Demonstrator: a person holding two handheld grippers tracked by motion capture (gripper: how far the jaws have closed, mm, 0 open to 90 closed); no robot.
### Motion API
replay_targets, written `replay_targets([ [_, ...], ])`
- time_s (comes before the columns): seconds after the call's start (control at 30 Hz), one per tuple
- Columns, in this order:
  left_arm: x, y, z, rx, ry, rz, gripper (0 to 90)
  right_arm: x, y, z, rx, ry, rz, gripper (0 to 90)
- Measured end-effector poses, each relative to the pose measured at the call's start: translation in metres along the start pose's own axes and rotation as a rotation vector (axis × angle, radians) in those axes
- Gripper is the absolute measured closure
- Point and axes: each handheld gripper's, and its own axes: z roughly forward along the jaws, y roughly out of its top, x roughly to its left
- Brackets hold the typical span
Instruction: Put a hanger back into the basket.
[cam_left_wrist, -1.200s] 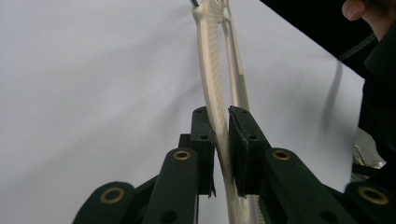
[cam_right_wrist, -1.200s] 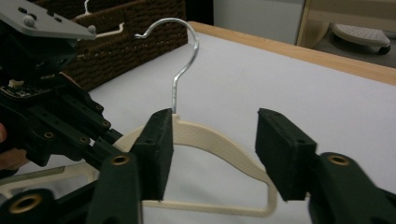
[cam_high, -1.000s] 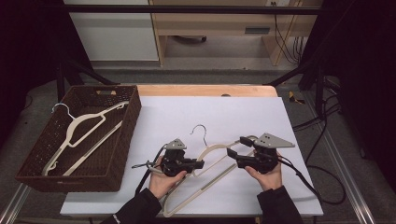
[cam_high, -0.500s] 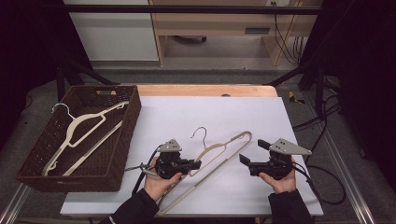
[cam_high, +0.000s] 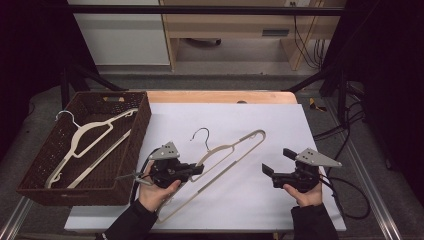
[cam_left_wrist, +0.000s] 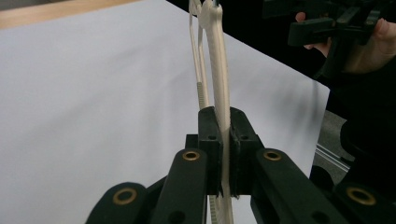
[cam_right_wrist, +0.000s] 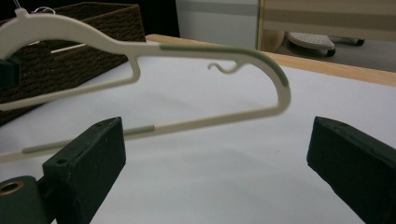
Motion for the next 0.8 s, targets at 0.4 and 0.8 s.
replay_targets([
  [0.4, 0.010, 0.028, -0.044, -0.008, 0.079, 0.038, 85.6, -0.005, -0.001, -0.005, 0.001, -0.009, -0.001, 2.7],
  [0.8, 0.025, 0.056, -0.089, -0.019, 0.108, 0.070, 86.0, -0.004, -0.003, -0.006, 0.001, -0.014, -0.008, 2.4],
])
